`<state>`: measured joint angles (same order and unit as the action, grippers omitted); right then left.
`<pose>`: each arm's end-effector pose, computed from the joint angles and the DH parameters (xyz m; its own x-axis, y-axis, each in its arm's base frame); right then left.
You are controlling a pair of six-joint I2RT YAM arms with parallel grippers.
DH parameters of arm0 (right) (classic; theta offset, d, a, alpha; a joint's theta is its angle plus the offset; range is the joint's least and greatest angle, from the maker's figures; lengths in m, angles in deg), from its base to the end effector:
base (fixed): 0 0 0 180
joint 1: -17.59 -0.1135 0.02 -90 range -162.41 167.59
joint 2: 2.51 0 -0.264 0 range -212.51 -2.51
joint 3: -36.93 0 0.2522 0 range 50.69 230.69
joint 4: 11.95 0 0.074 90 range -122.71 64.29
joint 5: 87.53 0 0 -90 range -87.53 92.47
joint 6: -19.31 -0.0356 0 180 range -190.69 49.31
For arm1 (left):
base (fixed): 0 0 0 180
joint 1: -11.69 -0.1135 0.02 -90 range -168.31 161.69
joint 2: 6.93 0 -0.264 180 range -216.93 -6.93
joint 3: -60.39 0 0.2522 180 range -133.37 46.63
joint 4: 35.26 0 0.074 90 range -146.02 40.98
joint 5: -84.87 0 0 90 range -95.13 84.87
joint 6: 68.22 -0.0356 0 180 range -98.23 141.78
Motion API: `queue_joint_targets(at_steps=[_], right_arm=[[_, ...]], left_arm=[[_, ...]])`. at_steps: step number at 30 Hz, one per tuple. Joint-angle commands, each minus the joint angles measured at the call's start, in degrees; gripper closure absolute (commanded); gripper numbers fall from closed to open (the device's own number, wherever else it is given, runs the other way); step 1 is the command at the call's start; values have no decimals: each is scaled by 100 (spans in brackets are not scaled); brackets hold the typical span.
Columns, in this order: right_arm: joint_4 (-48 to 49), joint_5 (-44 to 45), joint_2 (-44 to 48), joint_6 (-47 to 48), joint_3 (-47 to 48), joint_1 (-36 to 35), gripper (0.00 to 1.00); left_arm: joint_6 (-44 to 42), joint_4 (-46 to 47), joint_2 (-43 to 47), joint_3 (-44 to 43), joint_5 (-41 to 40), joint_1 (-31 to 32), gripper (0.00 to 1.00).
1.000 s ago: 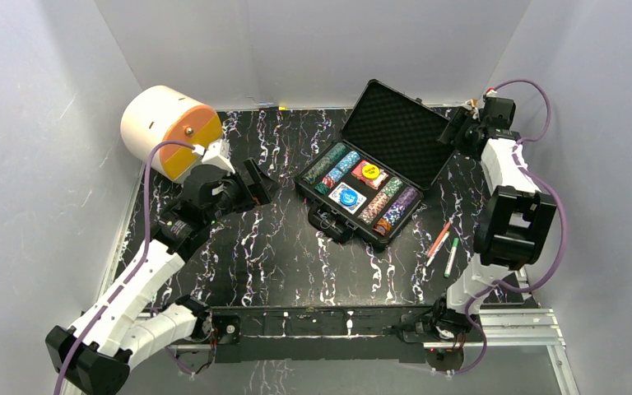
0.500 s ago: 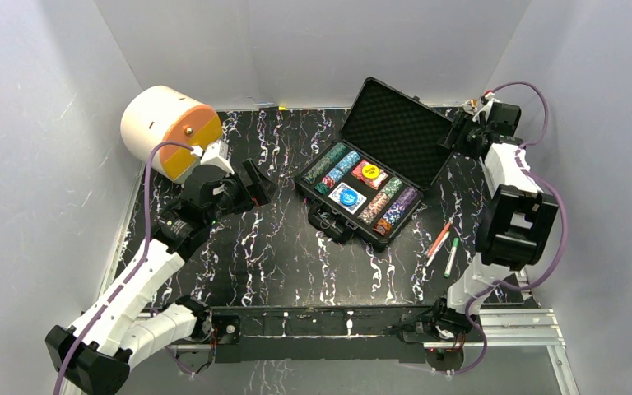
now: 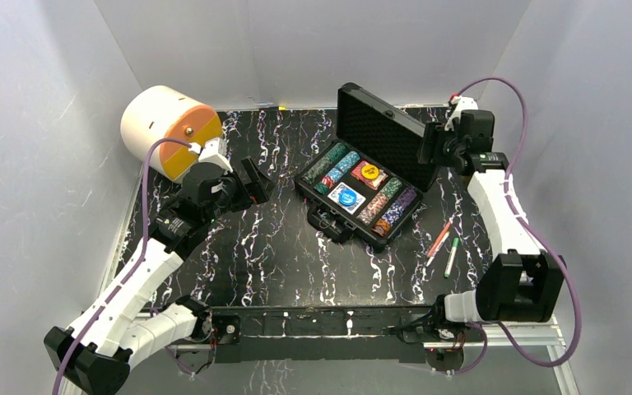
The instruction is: Pack up texas hold em set
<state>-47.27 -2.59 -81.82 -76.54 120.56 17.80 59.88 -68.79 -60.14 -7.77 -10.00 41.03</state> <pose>0.3163 0.0020 0.3355 -0.5197 0.1034 -0.8481 -0.0191 0.9910 0.1326 0.1840 -0.0999 0.3551 -0.4765 -0.4374 -0.7626 0.1576 0.8109 -0.5636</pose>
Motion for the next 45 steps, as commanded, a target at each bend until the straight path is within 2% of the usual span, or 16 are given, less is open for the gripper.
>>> queue_joint_targets(at_steps=[1,12,16,23,26,29,32,35,36,38,45], right_arm=[[-573,-391,661,-568,-179,-665,21],[-2164,-501,1598,-720,-112,-949,12],[-2656,-1084,1686,-501,94,-1035,7],[-2532,-2349,2064,-404,277,-1117,8],[-2176,-2528,1994,-604,127,-1118,11],[-1730,-2382,1817,-882,-147,-1147,18],[-1363,-1798,1498,-1057,-176,-1311,25],[-1184,-1103,1112,-1106,-55,-1726,26],[-1135,-864,980,-1089,-19,-1885,26],[-1084,-339,612,-1084,54,-2250,25],[-925,900,-473,-1127,248,-3192,25]], left_arm=[[-203,-139,-1,-261,-181,-6,6],[-257,-39,-202,-247,-164,-2,6],[-287,-9,-320,-302,-50,-3,6],[-174,29,-494,-284,205,1,6],[-23,105,-605,-242,441,0,6],[229,233,-783,-154,676,-2,6],[556,548,-1041,69,1033,1,10],[871,1053,-1338,386,1302,-2,13],[977,1255,-1436,492,1413,1,11],[1126,1768,-1613,735,1689,1,2],[1423,2942,-2125,1372,1835,2,2]])
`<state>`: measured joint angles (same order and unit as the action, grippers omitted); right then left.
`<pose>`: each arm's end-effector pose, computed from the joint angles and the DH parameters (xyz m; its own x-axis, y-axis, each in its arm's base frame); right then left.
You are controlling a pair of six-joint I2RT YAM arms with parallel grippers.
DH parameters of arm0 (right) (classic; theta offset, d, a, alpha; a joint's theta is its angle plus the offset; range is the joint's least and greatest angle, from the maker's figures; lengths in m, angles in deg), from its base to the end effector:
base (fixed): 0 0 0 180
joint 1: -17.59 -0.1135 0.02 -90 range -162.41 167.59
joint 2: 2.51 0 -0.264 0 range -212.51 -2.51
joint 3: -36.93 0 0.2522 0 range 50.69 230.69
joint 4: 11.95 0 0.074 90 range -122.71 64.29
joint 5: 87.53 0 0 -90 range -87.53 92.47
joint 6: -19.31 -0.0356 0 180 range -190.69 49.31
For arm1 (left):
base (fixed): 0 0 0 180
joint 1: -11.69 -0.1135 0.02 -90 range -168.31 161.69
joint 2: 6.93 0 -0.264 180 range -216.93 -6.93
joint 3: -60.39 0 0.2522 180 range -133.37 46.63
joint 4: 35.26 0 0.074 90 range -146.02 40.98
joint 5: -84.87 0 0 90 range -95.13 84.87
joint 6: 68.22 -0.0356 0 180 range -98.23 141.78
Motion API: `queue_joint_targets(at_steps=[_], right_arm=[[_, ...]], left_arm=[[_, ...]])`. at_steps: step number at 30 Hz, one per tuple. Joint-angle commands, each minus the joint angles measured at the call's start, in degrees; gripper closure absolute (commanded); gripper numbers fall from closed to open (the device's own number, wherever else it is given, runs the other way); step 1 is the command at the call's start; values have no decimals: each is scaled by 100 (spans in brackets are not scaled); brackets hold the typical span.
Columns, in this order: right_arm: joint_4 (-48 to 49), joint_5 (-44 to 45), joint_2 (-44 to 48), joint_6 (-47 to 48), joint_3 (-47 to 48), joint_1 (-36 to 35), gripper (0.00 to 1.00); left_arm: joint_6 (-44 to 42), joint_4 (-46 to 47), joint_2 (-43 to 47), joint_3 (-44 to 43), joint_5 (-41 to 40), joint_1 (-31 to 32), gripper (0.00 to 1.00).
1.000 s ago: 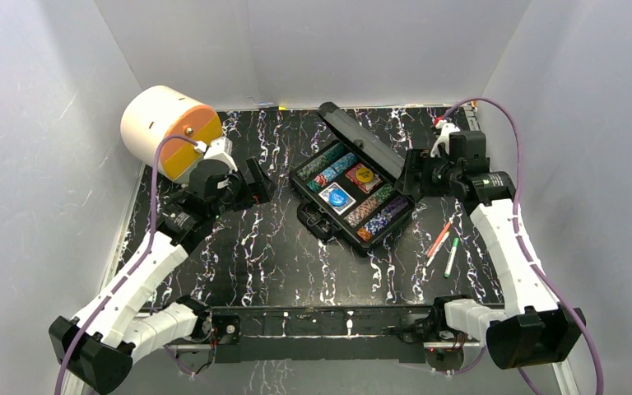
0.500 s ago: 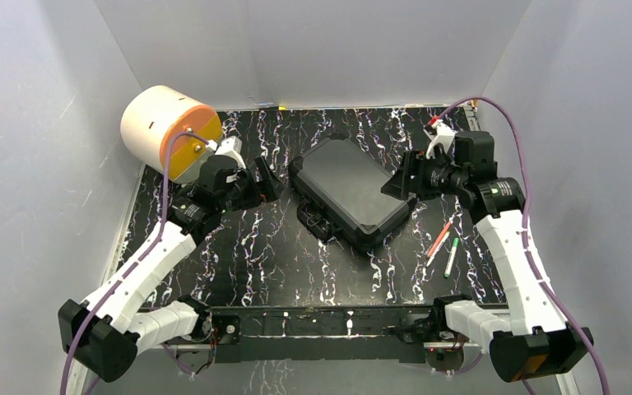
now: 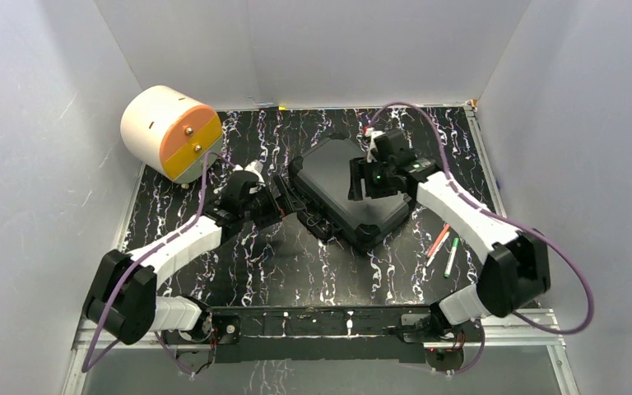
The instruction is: Pack up texas hold em set
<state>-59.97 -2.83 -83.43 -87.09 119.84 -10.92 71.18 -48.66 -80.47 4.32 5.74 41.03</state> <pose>0.2677 0.1491 0.3042 -0.7568 -0.0911 -0.6473 -0.3314 0.9070 0.2598 0.2402 -0.1427 0.2351 -0.7636 -0.4262 -0.4851 0.0654 0.6964 -0.7147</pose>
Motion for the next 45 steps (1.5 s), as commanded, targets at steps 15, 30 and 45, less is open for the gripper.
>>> queue_joint_targets(at_steps=[15,30,45], right_arm=[[244,1600,-1035,-465,-609,-947,35],[602,1339,-1121,-654,-915,-961,36],[690,1364,-1114,-672,-1032,-956,36]], left_arm=[[724,2904,-931,731,569,322,2],[1265,3615,-1898,506,852,472,7],[1473,4722,-2042,395,1278,467,23]])
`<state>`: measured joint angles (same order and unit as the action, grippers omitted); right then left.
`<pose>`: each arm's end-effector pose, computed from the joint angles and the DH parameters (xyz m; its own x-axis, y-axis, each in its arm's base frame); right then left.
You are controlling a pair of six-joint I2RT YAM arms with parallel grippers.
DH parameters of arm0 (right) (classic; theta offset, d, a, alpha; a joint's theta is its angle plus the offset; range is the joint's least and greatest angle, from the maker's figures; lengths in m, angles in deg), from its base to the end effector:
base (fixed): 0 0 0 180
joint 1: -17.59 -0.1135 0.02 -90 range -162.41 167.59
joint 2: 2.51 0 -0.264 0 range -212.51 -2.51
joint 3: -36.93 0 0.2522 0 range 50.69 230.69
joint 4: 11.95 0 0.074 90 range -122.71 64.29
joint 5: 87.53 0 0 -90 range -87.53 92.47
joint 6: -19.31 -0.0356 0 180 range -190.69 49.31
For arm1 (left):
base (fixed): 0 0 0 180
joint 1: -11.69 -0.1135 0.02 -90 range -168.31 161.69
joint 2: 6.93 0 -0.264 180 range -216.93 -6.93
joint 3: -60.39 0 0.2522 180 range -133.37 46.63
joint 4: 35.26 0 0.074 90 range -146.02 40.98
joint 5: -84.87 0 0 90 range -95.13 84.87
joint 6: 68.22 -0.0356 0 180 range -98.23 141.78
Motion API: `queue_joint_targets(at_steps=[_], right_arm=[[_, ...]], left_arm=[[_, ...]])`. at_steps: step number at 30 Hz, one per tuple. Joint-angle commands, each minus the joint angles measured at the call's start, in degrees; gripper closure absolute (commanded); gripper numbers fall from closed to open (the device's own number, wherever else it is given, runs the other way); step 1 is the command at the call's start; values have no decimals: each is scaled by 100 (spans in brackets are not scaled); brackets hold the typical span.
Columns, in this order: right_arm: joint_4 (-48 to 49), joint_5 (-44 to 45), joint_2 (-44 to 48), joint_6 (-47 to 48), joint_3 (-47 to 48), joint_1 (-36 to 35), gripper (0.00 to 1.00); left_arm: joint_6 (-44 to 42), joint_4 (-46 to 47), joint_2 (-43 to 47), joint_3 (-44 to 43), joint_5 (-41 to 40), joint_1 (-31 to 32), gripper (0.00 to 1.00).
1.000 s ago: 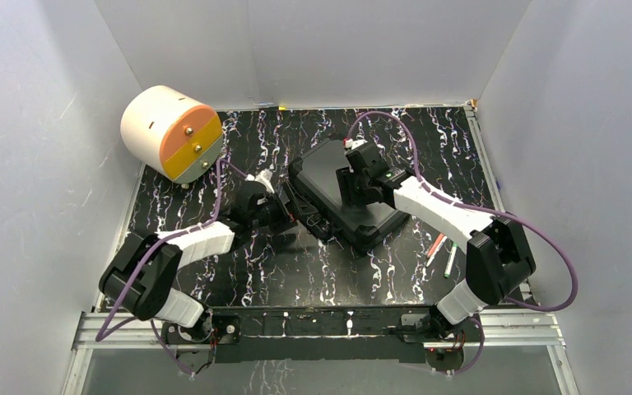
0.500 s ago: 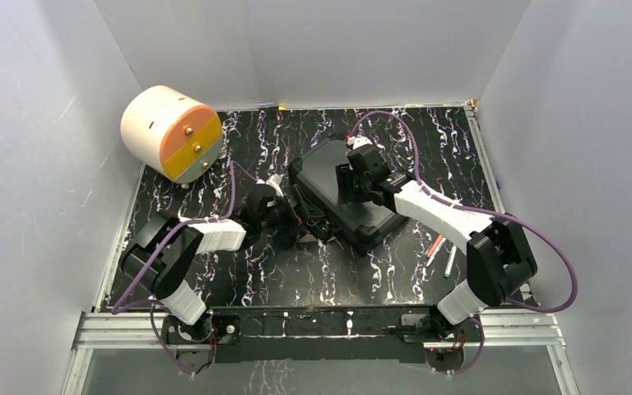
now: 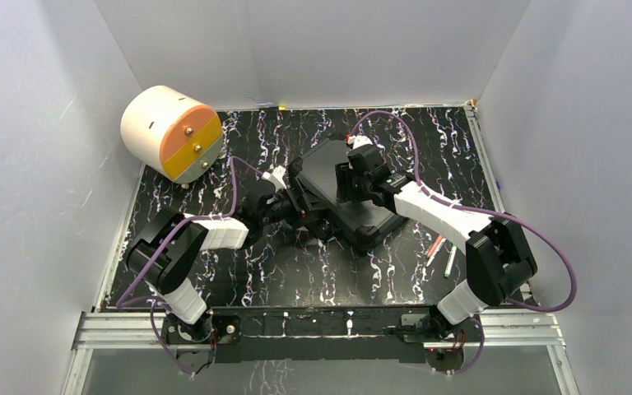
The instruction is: Pack up texas hold em set
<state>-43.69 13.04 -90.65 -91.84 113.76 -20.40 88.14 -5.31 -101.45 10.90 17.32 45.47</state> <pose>0.2707 0.2031 0.2535 -0.6820 -0.0826 -0.7267 -0.2717 0.9511 0.1469 0.2603 -0.1905 0.1704 -0.8382 -0.4579 -0.2962 0.1309 0.3583 -0.9244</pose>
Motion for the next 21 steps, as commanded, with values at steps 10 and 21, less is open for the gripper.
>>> queue_joint_targets(at_steps=[10,21], right_arm=[[-853,-197,-450,-220,-491,-7,37],[-845,-161,-446,-250,-510,-10,38]], left_arm=[[-294,734,-394,-528,286,23,42],[-482,608,-130,-515,258,23,59]])
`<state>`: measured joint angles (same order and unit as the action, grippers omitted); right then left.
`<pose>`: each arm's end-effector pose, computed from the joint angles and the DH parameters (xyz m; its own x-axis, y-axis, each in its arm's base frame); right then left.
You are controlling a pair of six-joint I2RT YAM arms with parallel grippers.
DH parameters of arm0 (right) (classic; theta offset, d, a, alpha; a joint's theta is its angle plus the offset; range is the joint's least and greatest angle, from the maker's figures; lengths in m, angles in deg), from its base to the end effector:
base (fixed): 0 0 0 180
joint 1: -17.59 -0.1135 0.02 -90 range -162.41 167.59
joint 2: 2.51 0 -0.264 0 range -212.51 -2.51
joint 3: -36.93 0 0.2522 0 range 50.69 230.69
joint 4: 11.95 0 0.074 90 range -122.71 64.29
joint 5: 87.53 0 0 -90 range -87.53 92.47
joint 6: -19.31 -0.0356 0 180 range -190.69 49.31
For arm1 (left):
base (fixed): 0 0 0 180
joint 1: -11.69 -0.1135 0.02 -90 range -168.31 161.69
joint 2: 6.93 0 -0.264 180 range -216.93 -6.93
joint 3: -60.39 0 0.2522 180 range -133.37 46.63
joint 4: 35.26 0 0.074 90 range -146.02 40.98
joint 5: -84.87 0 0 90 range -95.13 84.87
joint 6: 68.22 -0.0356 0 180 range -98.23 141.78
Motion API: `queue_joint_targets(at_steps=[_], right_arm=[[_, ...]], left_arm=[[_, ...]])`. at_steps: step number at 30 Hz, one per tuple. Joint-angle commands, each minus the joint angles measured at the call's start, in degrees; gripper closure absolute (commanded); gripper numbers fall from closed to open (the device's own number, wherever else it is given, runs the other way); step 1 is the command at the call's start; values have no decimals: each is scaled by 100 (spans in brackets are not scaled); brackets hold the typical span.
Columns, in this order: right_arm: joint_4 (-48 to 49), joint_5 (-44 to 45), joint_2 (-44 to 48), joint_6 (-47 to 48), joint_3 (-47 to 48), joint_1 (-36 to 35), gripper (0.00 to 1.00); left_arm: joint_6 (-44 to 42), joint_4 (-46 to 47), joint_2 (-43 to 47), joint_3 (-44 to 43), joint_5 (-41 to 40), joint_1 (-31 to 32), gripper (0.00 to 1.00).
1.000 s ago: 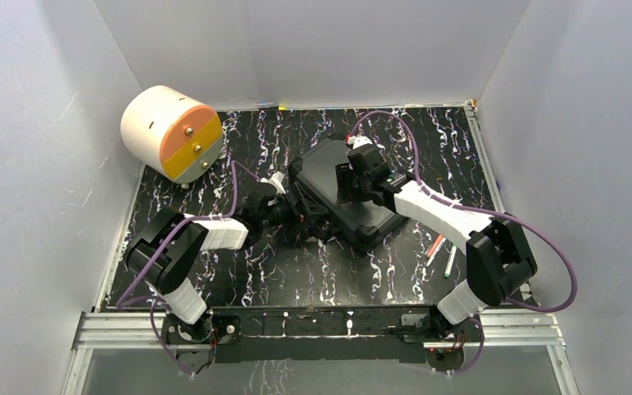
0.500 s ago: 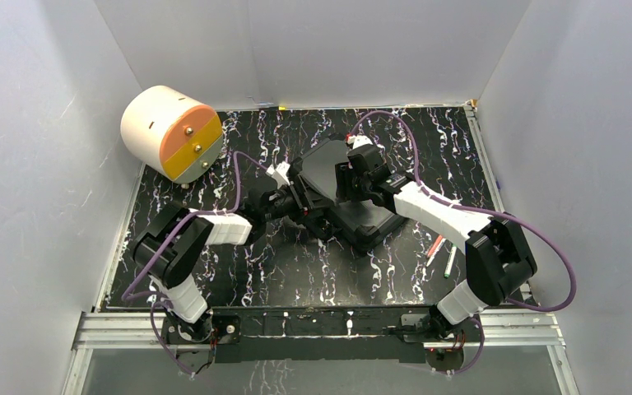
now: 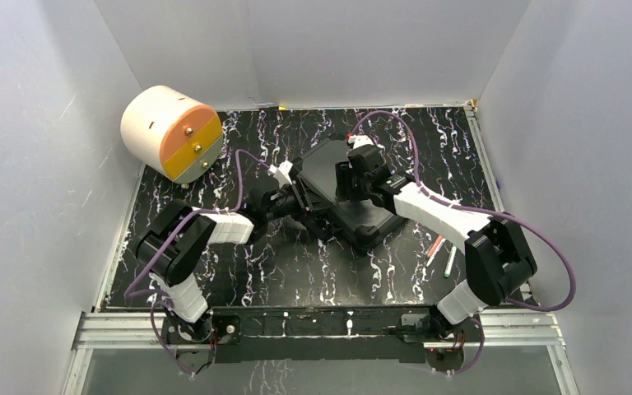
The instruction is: Pack up texas hold em set
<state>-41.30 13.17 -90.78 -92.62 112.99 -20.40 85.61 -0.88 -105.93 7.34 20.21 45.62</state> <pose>0.2721 0.2041 0.2517 -0.6700 -0.0576 -0.7401 -0.2642 0.9502 0.1652 0.2742 -0.2028 0.1717 -0.8384 -0.4136 -0.3550 0.2266 0.3280 -0.9171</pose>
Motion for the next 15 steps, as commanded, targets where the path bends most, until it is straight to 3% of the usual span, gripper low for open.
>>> queue_joint_targets(at_steps=[1,5,8,12,15], right_arm=[[-1082,-172,-429,-171,-430,-6,38],[-1079,-228,-394,-184,-344,-8,38],[-1087,-258,-432,-201,-241,-10,38],[-1082,-249,-504,-247,-194,-12,38],[-1085,-190,-483,-275,-120,-11,39]], left_arm=[[-252,106,358,-132,-27,8,59],[-431,-452,699,73,-84,9,55],[-739,-1426,1192,177,-383,8,54],[-1214,-2697,1531,-2,-1050,8,57],[-1341,-3111,1361,-214,-1048,8,61]])
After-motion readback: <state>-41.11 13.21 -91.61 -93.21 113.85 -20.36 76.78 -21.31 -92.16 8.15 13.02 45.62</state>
